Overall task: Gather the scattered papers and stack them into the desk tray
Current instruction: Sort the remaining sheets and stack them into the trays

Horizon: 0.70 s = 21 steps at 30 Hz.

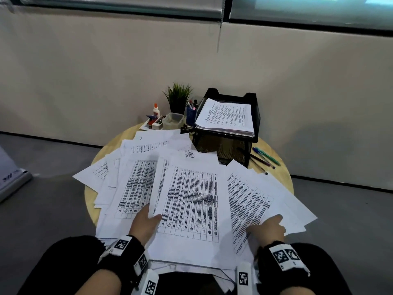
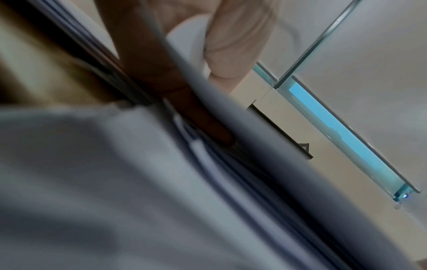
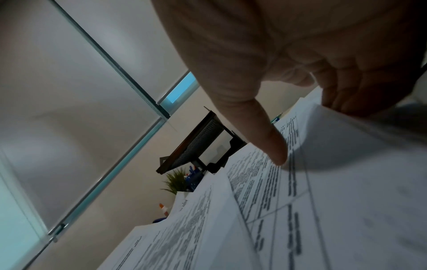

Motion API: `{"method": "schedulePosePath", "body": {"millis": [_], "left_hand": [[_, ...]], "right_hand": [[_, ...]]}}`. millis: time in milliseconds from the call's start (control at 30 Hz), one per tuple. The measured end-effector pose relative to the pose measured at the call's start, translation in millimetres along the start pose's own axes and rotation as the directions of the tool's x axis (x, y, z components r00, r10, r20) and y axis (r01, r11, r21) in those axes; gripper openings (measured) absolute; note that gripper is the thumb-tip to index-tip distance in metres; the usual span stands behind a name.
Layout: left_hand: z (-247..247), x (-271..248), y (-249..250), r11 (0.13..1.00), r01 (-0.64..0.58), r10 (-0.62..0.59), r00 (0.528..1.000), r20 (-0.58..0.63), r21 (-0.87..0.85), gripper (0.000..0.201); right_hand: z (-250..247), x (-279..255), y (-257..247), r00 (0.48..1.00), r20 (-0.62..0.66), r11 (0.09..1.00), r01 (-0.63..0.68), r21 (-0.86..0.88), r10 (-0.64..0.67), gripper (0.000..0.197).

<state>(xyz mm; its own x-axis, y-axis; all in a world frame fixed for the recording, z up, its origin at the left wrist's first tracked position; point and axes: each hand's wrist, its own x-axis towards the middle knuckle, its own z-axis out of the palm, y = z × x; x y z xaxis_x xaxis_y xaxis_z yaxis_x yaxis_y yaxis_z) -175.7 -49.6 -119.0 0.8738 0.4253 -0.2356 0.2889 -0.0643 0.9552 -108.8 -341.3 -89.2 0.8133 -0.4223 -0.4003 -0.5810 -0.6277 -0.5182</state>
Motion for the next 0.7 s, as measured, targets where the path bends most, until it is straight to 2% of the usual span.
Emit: {"method": "schedulePosePath", "body": {"millis": [100,133,233,300,433,500,567,633,700], "left_hand": [[-0.9,3.2,-2.6,0.999,0.024,-0.024,1.0,0.002,0.032,0.044],[-1.8,3.5,-3.3,0.999,0.023,-0.023,1.0,0.005,0.029,0.044],[-2.7,0.4,-1.0,0.999,0.006,-0.007,1.0,0.015,0.041,0.045],[-3.1,1.5,-1.7,0.999,0.004,-0.005,1.0,0.014,0.038,0.045],[-5.0,5.6,-3.8,1.0,0.0,-0.001,1.0,0.025,0.012,0.041],[-5.3,8.9,-6.5,1.0,0.007,-0.008,1.0,0.022,0.021,0.046],[-5.1,15.6,-14.3,1.0,0.015,-0.015,0.999,0.03,-0.003,0.055],[-4.8,26.4,-28.3,0.999,0.013,-0.012,1.0,0.027,-0.052,0.071],[-4.4,20.0,-18.1,0.996,0.019,-0.016,0.999,0.033,-0.087,0.069]], "right_hand": [[0.2,-1.3,0.3,0.997,-0.017,0.997,0.073,0.008,-0.073,0.088],[-0.5,-1.5,0.4,0.993,-0.034,0.994,0.112,0.001,-0.112,0.078],[-8.9,-10.8,-2.1,0.966,-0.087,0.969,0.245,-0.016,-0.245,0.025],[-17.0,-16.4,-3.7,0.946,-0.126,0.954,0.299,-0.013,-0.298,0.006],[-48.6,-25.7,-9.8,0.899,-0.303,0.938,0.344,0.042,-0.317,0.015],[-74.2,-34.2,-14.9,0.861,-0.382,0.916,0.394,0.081,-0.336,0.016],[-103.7,-43.2,-20.7,0.813,-0.449,0.893,0.445,0.069,-0.371,0.018],[-133.3,-48.4,-26.9,0.743,-0.505,0.861,0.509,0.0,-0.44,0.018],[-157.9,-44.9,-31.5,0.674,-0.543,0.816,0.577,-0.038,-0.501,0.017]]}}
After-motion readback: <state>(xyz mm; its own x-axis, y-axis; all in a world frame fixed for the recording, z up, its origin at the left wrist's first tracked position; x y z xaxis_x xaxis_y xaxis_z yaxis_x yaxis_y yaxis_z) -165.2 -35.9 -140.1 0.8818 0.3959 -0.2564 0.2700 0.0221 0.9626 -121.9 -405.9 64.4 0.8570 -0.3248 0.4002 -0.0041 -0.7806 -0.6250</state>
